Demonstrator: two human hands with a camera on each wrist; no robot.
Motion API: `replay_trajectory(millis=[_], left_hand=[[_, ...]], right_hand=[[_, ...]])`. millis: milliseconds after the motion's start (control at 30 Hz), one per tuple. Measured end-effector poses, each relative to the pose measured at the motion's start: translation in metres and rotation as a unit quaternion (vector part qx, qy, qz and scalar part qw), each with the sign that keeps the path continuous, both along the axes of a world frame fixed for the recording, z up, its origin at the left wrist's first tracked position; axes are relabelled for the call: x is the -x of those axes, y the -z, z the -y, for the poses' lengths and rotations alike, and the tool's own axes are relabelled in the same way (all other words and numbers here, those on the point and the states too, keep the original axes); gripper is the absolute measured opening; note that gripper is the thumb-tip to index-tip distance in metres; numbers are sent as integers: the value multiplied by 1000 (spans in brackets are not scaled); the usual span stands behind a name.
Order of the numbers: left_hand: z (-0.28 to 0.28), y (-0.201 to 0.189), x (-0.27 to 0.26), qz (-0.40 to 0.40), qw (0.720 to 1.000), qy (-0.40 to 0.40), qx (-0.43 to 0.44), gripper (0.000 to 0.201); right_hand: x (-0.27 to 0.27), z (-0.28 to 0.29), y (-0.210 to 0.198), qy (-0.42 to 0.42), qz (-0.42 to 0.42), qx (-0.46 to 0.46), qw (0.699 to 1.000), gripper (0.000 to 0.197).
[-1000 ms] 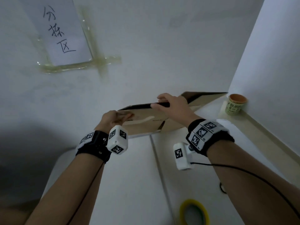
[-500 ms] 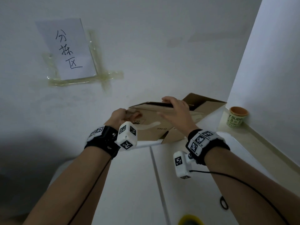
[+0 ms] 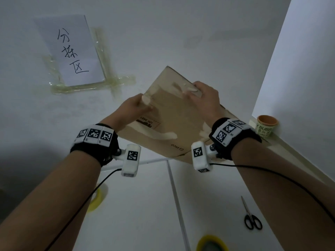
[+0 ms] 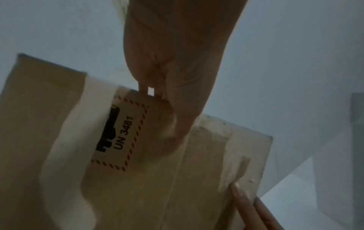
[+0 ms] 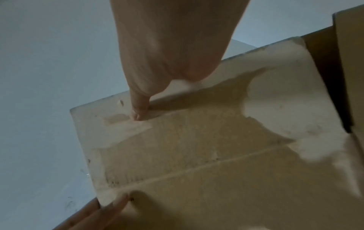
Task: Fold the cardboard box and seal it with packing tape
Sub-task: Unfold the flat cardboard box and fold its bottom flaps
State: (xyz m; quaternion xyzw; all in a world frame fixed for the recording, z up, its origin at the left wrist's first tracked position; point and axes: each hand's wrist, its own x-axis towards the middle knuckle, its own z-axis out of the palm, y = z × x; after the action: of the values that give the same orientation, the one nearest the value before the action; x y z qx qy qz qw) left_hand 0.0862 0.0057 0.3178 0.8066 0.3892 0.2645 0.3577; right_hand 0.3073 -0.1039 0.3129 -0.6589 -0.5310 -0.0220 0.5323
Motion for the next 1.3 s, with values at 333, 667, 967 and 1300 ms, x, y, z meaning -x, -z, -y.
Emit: replay_trajectory(millis=[333, 667, 967, 1300], left_hand=[[2, 28, 17, 233, 956, -62, 167, 36], [-3, 84, 59, 269, 924, -139, 233, 34], [1, 120, 66, 198, 926, -198, 252, 22], [-28, 56, 64, -36, 960, -148, 235, 53]], right_hand=[[15, -13, -12, 22, 97, 92, 991, 44], [8, -7, 33, 43, 169, 270, 947, 56], [40, -9, 57, -24, 277, 239, 930, 32], [46, -5, 73, -85, 287, 353, 887, 29]])
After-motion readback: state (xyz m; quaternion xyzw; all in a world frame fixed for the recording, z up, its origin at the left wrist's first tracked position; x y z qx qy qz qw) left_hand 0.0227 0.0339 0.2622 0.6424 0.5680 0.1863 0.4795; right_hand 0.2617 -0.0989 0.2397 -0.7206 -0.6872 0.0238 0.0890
